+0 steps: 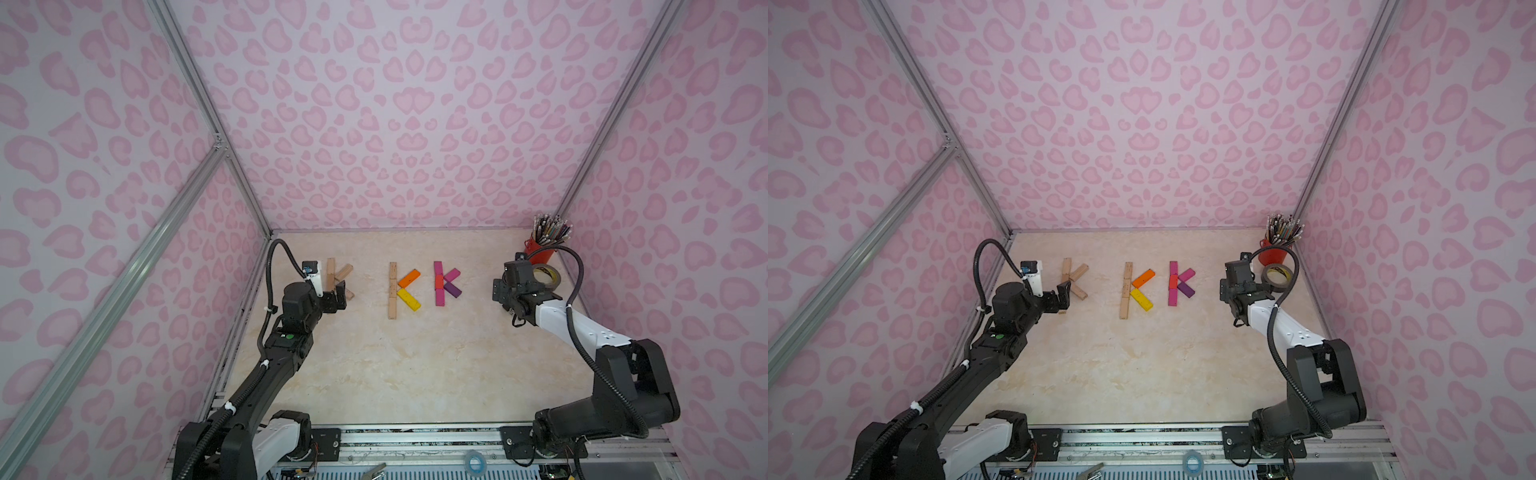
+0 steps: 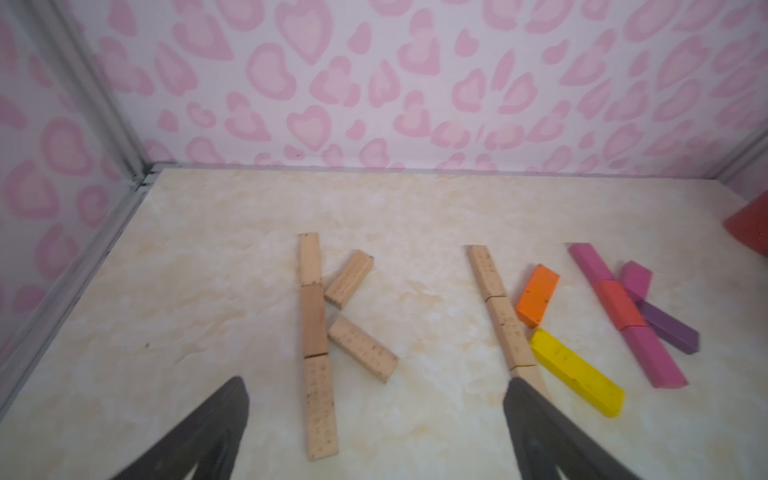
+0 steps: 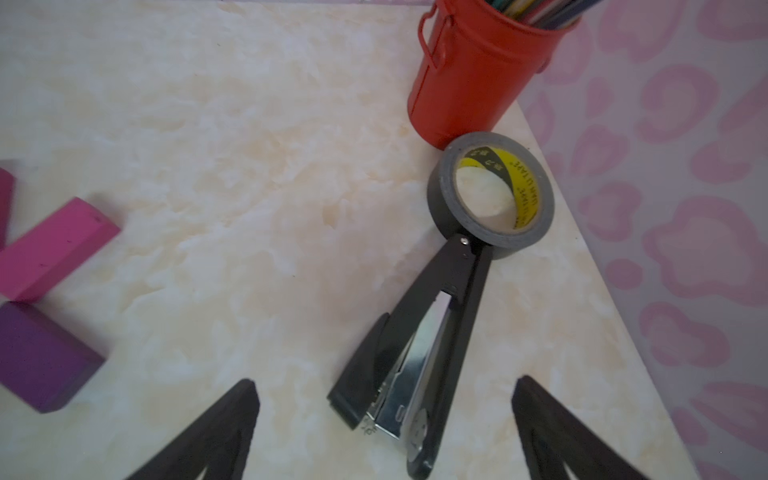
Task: Assemble the letter k with building blocks
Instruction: Reset both arms
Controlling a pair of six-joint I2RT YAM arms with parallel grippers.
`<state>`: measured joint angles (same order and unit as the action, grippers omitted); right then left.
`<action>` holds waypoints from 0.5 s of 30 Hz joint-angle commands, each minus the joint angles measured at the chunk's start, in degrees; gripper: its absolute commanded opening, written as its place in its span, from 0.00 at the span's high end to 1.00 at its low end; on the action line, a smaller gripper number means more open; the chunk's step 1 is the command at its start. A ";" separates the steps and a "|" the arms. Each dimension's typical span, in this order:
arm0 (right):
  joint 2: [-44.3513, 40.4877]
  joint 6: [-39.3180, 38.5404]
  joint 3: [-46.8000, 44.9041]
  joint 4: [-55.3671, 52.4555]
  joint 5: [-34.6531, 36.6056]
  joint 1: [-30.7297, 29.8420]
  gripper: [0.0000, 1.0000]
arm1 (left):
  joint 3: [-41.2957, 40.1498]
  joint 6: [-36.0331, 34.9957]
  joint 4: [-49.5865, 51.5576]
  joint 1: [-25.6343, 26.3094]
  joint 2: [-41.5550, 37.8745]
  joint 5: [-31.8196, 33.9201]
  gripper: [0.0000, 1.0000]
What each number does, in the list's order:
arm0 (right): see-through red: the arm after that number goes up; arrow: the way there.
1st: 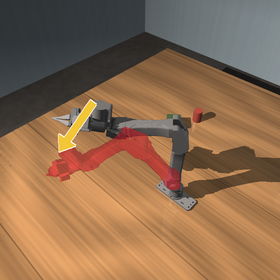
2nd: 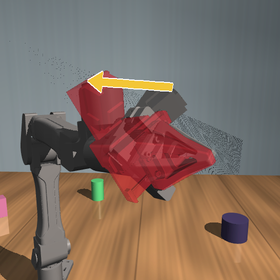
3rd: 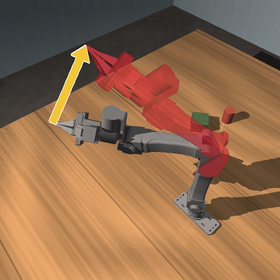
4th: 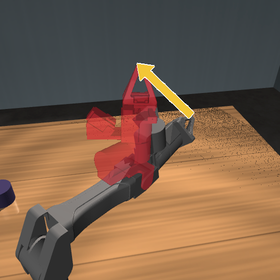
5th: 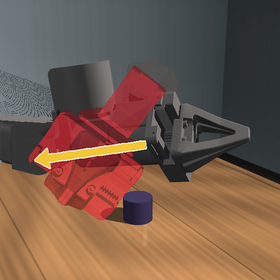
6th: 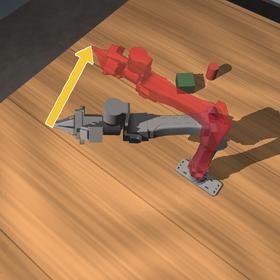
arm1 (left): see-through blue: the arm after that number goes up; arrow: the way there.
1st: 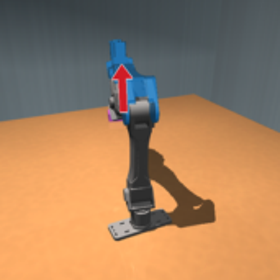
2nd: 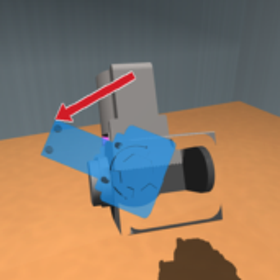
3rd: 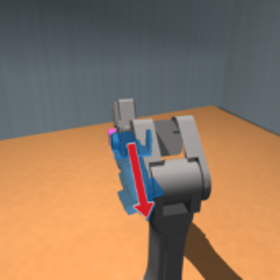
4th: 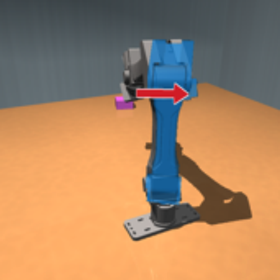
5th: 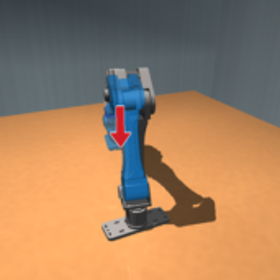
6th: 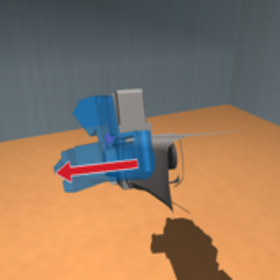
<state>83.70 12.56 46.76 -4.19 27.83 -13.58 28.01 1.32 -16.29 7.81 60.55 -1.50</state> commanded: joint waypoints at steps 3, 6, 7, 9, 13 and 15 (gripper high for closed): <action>2.02 -6.53 -6.46 15.61 2.99 1.49 0.04 | -10.43 1.22 -16.55 -5.87 -3.18 10.50 0.01; 3.39 -9.56 -11.82 27.69 -0.61 1.78 0.05 | -15.69 0.13 -23.71 -7.81 -3.24 9.03 0.01; 3.15 -10.95 -12.20 28.25 -1.91 1.80 0.04 | -17.22 -0.65 -26.54 -7.99 -2.64 7.99 0.01; 2.62 -14.48 -16.58 38.08 -4.08 2.05 0.03 | -18.90 -1.59 -30.76 -7.99 -0.48 6.01 0.01; 4.85 -11.28 -25.57 56.11 -12.39 6.82 0.02 | -19.98 -3.19 -38.03 -8.03 5.42 2.87 0.01; 4.97 -11.98 -25.89 57.43 -14.94 7.17 0.01 | -20.39 -3.61 -42.37 -8.00 8.34 0.43 0.01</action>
<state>88.49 1.83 21.74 40.60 19.38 -6.90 8.05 -0.56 -47.27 -0.10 66.50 2.72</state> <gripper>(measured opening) 0.997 0.990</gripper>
